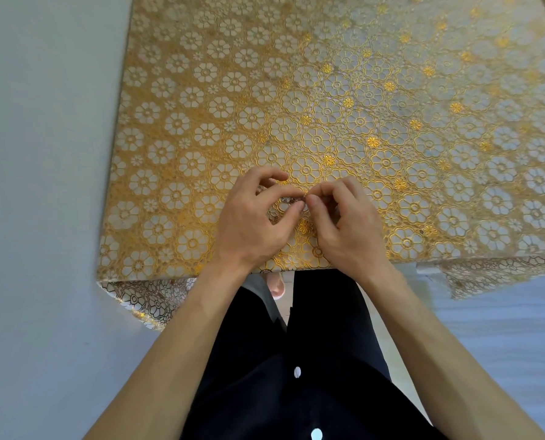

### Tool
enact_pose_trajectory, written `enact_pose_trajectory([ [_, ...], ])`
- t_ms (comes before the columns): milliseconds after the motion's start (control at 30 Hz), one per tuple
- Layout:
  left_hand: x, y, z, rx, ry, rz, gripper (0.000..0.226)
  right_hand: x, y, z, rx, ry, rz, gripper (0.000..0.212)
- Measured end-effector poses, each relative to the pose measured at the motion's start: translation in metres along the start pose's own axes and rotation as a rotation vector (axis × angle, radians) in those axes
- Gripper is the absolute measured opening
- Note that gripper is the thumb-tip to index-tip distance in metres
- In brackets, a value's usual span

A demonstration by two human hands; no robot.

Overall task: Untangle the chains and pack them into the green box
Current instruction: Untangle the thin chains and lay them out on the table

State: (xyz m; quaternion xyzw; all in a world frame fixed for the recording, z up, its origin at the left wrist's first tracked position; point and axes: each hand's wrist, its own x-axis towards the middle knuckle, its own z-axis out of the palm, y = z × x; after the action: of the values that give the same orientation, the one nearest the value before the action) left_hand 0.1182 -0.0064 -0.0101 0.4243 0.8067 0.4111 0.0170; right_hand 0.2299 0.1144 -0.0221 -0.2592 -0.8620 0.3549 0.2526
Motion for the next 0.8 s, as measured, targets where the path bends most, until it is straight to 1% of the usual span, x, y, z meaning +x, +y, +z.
enact_pose_trajectory([
  [167, 0.0, -0.0006, 0.0004, -0.017, 0.011, -0.026, 0.011, -0.0002, -0.0009, 0.0, 0.024, -0.003, 0.008, 0.013],
  [600, 0.0008, -0.004, -0.0012, -0.063, 0.03, -0.077, 0.01, 0.0001, -0.0028, 0.0015, -0.037, 0.016, 0.013, 0.014],
  [800, 0.0005, -0.0039, -0.0015, -0.062, 0.028, -0.105, 0.012, -0.0003, -0.0036, 0.0025, -0.074, 0.008, 0.042, 0.018],
])
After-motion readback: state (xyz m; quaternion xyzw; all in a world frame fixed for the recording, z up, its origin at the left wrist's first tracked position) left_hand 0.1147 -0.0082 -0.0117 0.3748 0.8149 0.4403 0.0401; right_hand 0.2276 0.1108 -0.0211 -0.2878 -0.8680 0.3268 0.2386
